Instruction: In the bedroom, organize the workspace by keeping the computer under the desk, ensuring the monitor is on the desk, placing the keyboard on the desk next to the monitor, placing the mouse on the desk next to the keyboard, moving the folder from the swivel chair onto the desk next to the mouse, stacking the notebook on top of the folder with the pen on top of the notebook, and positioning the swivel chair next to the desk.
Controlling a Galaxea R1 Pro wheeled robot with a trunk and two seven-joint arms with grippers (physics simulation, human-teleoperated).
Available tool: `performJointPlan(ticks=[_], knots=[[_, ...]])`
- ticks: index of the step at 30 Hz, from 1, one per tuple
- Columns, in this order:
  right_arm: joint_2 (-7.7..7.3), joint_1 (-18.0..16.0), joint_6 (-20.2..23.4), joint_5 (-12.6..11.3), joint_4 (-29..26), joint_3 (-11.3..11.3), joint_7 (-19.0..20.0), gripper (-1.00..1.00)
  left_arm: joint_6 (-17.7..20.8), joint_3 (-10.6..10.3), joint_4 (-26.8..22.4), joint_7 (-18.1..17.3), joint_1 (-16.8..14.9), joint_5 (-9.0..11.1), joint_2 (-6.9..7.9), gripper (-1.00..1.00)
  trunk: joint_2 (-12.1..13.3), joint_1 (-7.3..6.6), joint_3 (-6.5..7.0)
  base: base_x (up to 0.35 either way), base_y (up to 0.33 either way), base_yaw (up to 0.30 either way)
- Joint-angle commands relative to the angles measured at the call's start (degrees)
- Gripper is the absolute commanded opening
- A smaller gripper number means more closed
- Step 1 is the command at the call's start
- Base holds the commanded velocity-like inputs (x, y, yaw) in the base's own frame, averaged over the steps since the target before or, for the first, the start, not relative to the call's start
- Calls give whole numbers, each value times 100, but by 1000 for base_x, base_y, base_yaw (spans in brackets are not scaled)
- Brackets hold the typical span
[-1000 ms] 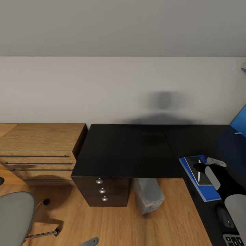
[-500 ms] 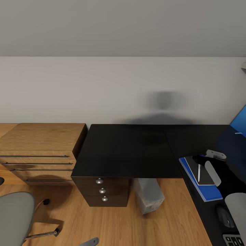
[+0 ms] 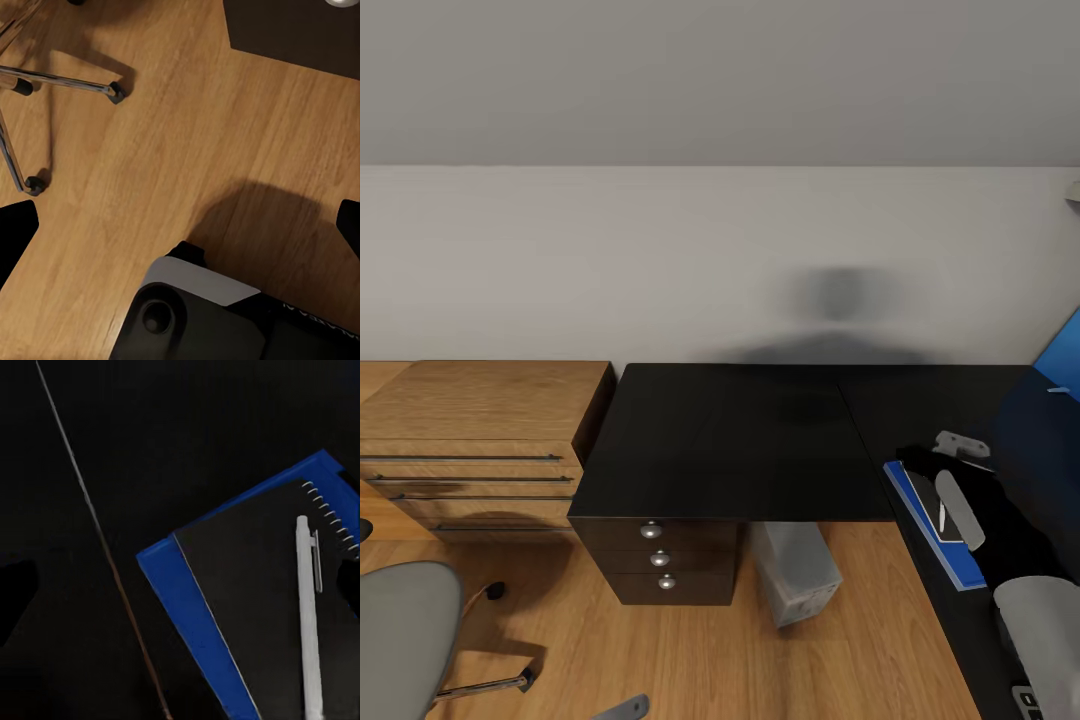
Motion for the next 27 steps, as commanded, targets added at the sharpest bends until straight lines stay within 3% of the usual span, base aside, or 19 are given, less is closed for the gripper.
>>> performJointPlan(ticks=[1,5,8,11,18,27], knots=[[135,33,20,-42,-58,10,-44,100,10,-22,-10,37,-7,29,7,100,-5,1,-6,0,0,0],[363,73,20,-42,-149,23,-40,100,9,-22,-11,37,-7,29,7,100,-5,1,-6,0,0,0],[669,176,21,-36,-328,53,-22,100,10,-22,-11,37,-7,29,7,100,-5,1,-6,0,0,0],[759,235,21,-34,-374,115,-14,100,11,-22,-9,37,-7,29,7,100,-5,1,-6,0,0,0],[1146,433,-23,-34,-524,553,-14,100,9,5,-4,26,-7,40,26,100,-5,1,-6,-72,25,0],[1271,461,-40,-48,-527,614,-7,100,8,20,-3,19,-7,51,36,100,-5,1,-6,-287,102,0]])
